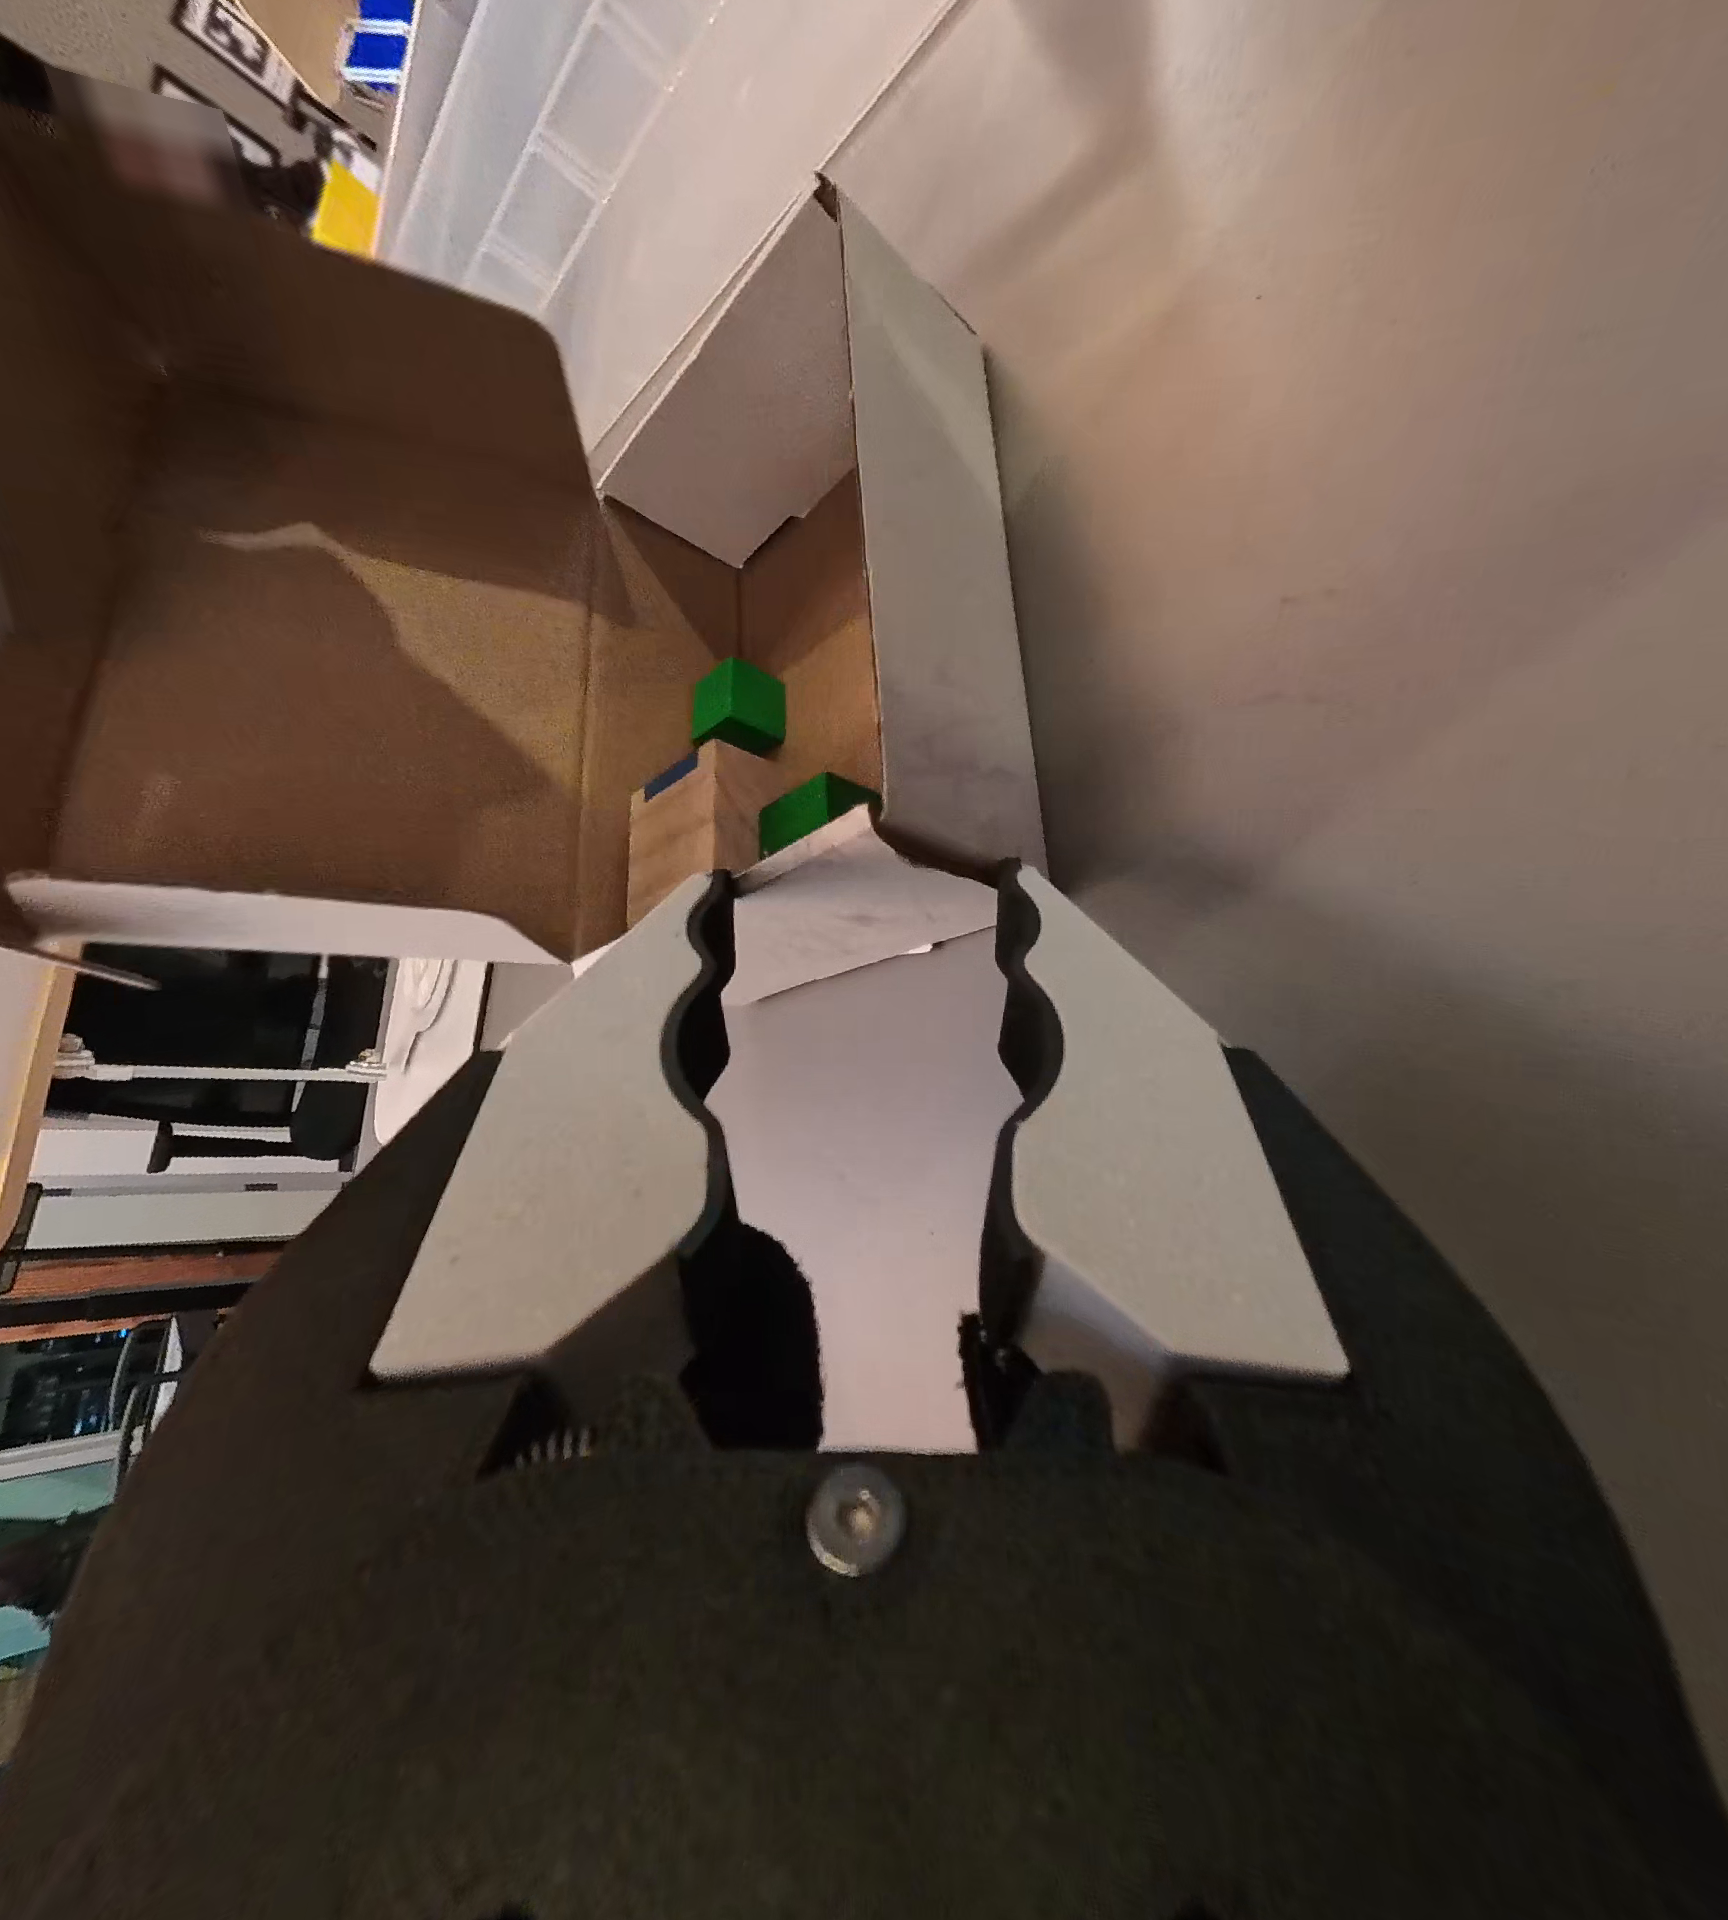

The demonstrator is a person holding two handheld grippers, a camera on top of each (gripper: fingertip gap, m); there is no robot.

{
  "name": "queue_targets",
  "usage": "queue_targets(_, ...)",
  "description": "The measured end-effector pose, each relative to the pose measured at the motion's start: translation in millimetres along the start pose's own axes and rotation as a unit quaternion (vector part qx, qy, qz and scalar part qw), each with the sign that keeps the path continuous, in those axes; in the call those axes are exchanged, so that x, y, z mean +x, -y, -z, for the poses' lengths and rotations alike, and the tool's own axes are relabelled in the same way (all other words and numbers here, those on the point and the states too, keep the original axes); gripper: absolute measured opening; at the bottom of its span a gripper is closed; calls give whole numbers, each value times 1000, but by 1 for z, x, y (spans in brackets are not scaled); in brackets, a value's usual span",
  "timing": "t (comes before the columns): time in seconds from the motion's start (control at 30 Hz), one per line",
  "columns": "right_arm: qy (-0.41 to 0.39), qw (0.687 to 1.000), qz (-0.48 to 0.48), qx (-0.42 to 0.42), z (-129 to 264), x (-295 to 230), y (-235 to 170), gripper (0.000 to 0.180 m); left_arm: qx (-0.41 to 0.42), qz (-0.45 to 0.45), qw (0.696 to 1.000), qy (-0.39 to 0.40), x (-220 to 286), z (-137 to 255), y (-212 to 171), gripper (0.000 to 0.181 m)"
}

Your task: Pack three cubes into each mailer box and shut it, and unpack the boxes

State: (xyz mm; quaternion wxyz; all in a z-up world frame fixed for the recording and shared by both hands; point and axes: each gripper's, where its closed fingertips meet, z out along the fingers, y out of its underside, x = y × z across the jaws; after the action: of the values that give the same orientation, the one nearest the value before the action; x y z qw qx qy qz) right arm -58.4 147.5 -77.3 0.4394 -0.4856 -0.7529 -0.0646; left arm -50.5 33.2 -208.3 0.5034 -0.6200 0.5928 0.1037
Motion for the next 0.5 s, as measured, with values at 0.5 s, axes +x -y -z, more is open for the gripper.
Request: queue_targets(0.5,89,989,-69,-98,-122,-32,-63,6,4,2,1000,-1,1,-2,3,50)
